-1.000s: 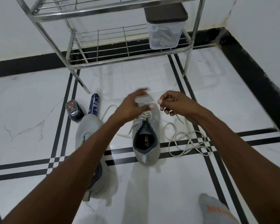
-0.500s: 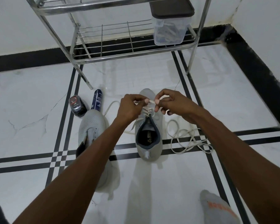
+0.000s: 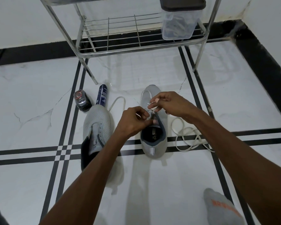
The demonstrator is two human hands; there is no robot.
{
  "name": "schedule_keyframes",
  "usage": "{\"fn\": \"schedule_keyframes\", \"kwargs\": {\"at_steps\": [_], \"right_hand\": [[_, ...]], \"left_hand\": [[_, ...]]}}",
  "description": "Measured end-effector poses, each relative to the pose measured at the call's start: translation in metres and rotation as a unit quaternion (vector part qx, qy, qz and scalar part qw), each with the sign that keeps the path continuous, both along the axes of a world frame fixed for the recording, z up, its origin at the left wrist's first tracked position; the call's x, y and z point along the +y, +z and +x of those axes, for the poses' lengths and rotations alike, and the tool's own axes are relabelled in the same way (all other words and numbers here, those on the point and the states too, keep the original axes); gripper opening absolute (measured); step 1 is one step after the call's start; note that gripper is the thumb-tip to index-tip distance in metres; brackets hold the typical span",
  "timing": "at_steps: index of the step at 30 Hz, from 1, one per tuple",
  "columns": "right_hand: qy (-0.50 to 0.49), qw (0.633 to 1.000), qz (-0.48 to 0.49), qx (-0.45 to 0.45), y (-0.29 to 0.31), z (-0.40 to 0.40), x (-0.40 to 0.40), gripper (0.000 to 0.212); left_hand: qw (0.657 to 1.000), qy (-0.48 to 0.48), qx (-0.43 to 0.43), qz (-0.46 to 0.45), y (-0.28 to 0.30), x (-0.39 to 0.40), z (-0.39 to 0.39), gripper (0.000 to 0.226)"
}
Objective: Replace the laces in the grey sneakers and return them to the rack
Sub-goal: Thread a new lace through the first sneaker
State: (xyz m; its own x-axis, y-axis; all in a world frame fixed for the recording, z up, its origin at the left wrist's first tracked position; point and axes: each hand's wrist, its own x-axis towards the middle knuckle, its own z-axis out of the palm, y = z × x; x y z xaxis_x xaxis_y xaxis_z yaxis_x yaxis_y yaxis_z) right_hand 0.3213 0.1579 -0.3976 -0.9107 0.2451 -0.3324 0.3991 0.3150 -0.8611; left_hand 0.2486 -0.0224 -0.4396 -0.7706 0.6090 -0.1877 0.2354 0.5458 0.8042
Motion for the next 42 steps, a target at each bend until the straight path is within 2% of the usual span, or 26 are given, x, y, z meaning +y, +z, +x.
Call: {"fn": "schedule_keyframes", "kwargs": {"at_steps": [3, 5, 9, 11, 15, 20, 23, 27, 29, 31, 33, 35, 38, 40, 42], "right_hand": [[0.031, 0.994, 0.1, 0.035, -0.006, -0.002, -0.003, 0.014], [0.046, 0.983, 0.168, 0.057, -0.009, -0.003, -0.005, 0.012], [0.12, 0.955, 0.27, 0.033, -0.009, -0.008, -0.016, 0.016], [0.148, 0.941, 0.306, 0.012, -0.013, -0.013, -0.022, 0.019], [0.201, 0.921, 0.332, -0.024, -0.013, -0.017, -0.026, 0.021], [0.207, 0.922, 0.327, -0.014, -0.014, -0.017, -0.027, 0.021], [0.215, 0.922, 0.321, -0.017, -0.018, -0.018, -0.023, 0.022], [0.234, 0.904, 0.355, -0.044, -0.013, -0.021, -0.026, 0.024], [0.222, 0.911, 0.345, -0.049, -0.011, -0.023, -0.027, 0.022], [0.189, 0.933, 0.303, -0.041, -0.015, -0.021, -0.025, 0.026], [0.128, 0.96, 0.247, -0.027, -0.025, -0.018, -0.02, 0.03], [0.069, 0.977, 0.2, -0.019, -0.033, -0.014, -0.019, 0.022], [0.017, 0.984, 0.177, -0.009, -0.035, -0.009, -0.021, 0.013], [-0.048, 0.982, 0.179, 0.042, -0.03, -0.005, -0.024, 0.01], [-0.094, 0.971, 0.2, 0.092, -0.026, 0.001, -0.028, 0.015]], "left_hand": [[1.0, 0.012, 0.002, 0.028, -0.003, -0.006, -0.001, 0.019], [0.997, 0.04, -0.017, 0.058, -0.008, -0.009, 0.0, 0.016], [0.974, 0.121, -0.128, 0.139, -0.016, -0.013, 0.005, 0.017], [0.966, 0.133, -0.155, 0.159, -0.018, -0.013, 0.006, 0.017], [0.962, 0.145, -0.16, 0.169, -0.021, -0.012, 0.007, 0.018], [0.961, 0.151, -0.157, 0.168, -0.023, -0.013, 0.008, 0.022], [0.968, 0.139, -0.138, 0.154, -0.022, -0.013, 0.007, 0.021], [0.973, 0.132, -0.109, 0.155, -0.016, -0.011, 0.013, 0.018], [0.973, 0.126, -0.103, 0.166, -0.015, -0.011, 0.015, 0.019], [0.971, 0.122, -0.109, 0.176, -0.017, -0.012, 0.015, 0.021], [0.966, 0.123, -0.13, 0.184, -0.02, -0.014, 0.013, 0.025], [0.958, 0.122, -0.167, 0.198, -0.024, -0.015, 0.01, 0.023], [0.951, 0.125, -0.204, 0.194, -0.029, -0.013, 0.005, 0.017], [0.954, 0.138, -0.194, 0.184, -0.031, -0.008, 0.004, 0.014], [0.956, 0.157, -0.176, 0.173, -0.031, -0.002, 0.005, 0.011]]}}
